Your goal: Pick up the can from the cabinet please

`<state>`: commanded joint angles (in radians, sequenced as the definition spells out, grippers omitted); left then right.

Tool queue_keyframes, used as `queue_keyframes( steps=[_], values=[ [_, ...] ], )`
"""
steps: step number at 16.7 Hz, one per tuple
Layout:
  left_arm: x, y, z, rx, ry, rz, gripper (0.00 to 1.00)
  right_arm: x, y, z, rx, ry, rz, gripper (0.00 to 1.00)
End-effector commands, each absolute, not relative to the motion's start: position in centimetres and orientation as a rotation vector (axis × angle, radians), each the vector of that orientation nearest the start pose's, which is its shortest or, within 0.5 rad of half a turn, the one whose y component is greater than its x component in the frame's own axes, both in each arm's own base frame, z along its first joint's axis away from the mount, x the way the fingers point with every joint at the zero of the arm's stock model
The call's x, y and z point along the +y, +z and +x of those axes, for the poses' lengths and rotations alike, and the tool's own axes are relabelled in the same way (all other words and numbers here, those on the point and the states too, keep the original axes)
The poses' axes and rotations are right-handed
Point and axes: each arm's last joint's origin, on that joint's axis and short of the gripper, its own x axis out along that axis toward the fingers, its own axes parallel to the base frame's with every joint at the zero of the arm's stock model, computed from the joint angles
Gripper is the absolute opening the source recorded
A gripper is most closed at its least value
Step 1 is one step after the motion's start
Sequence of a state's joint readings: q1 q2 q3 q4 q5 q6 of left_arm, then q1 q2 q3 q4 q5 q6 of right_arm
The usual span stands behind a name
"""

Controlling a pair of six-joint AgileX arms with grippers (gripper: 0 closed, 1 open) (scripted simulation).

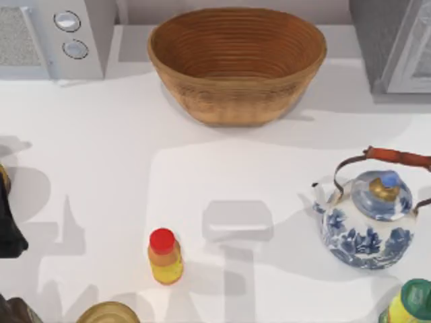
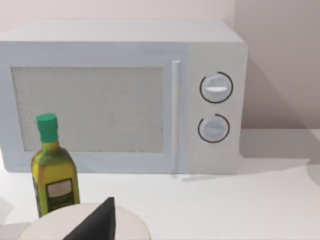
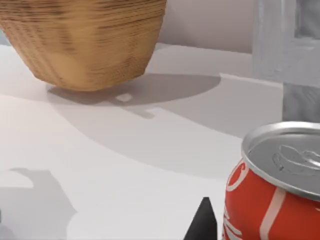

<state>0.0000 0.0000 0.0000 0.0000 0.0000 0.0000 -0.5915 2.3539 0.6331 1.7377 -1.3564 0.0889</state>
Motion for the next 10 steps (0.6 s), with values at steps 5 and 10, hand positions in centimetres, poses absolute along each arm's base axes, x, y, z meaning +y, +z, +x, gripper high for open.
queue_keyframes(
  steps=[5,10],
  values=[
    [-0.1,16.0,10.6,0.0,0.0,0.0,1.0,-12.4,3.9,28.6,0.039,0.828,0.074,0.0],
    [-0.1,16.0,10.6,0.0,0.0,0.0,1.0,-13.5,4.4,28.2,0.002,0.769,0.003,0.0]
  ],
)
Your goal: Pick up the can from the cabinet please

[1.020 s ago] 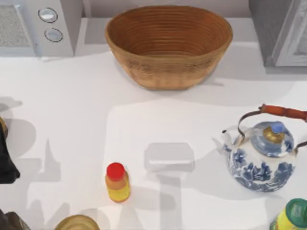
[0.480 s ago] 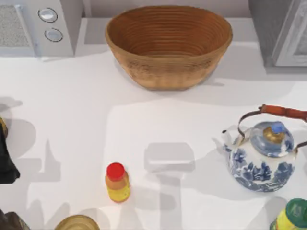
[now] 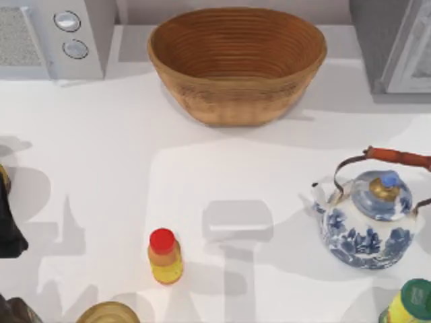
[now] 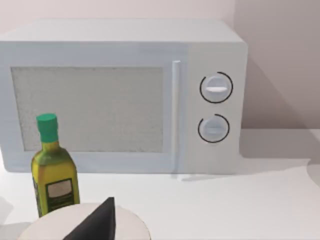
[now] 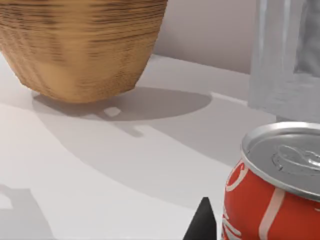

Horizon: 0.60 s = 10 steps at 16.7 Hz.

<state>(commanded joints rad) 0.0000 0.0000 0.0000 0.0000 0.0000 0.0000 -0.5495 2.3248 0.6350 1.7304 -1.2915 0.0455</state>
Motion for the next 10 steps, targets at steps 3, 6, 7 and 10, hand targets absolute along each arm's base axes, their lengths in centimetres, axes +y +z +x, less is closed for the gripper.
queue_keyframes(
  steps=[3,6,7,10],
  values=[
    [-0.12,16.0,10.57,0.0,0.0,0.0,1.0,-13.59,4.4,28.21,0.0,0.767,0.0,0.0],
    [-0.12,16.0,10.57,0.0,0.0,0.0,1.0,-13.59,4.4,28.21,0.0,0.767,0.0,0.15],
    [-0.12,16.0,10.57,0.0,0.0,0.0,1.0,-13.59,4.4,28.21,0.0,0.767,0.0,0.23],
    [-0.12,16.0,10.57,0.0,0.0,0.0,1.0,-13.59,4.4,28.21,0.0,0.767,0.0,0.45]
  ],
)
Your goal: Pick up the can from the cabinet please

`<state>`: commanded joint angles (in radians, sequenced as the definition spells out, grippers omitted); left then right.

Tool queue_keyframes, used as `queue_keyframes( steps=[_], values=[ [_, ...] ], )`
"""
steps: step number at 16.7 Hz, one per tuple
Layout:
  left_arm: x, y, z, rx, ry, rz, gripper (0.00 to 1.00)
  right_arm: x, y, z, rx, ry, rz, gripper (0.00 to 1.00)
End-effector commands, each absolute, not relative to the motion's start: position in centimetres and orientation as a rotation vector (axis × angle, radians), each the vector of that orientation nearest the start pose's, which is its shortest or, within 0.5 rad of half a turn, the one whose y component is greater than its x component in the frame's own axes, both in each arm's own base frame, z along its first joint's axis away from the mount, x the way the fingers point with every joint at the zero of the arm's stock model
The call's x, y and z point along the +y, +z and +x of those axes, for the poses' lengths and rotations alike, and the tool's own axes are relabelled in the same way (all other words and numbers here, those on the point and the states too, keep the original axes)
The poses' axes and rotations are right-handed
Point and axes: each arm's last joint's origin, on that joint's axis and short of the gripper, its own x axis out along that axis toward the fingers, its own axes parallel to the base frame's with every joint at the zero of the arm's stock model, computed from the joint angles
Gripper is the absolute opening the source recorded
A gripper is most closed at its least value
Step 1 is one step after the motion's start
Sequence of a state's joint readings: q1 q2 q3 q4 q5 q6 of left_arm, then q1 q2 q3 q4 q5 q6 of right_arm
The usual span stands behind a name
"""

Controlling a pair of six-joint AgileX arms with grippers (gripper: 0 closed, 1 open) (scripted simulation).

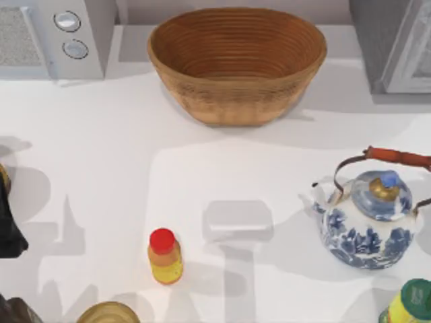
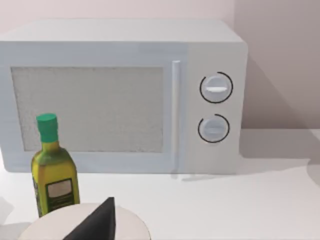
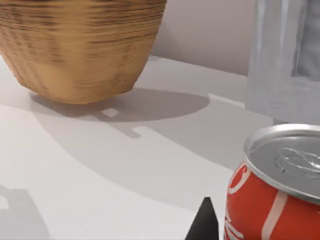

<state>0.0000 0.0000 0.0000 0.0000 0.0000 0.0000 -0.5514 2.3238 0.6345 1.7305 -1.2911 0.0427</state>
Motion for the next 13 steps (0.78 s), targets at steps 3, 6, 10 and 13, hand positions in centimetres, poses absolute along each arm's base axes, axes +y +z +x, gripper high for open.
queue_keyframes(
  steps=[3,6,10,13],
  values=[
    [-0.12,16.0,10.57,0.0,0.0,0.0,1.0,-13.59,4.4,28.21,0.0,0.767,0.0,0.68],
    [-0.12,16.0,10.57,0.0,0.0,0.0,1.0,-13.59,4.4,28.21,0.0,0.767,0.0,0.9],
    [-0.12,16.0,10.57,0.0,0.0,0.0,1.0,-13.59,4.4,28.21,0.0,0.767,0.0,1.0],
    [-0.12,16.0,10.57,0.0,0.0,0.0,1.0,-13.59,4.4,28.21,0.0,0.767,0.0,1.0]
  ],
)
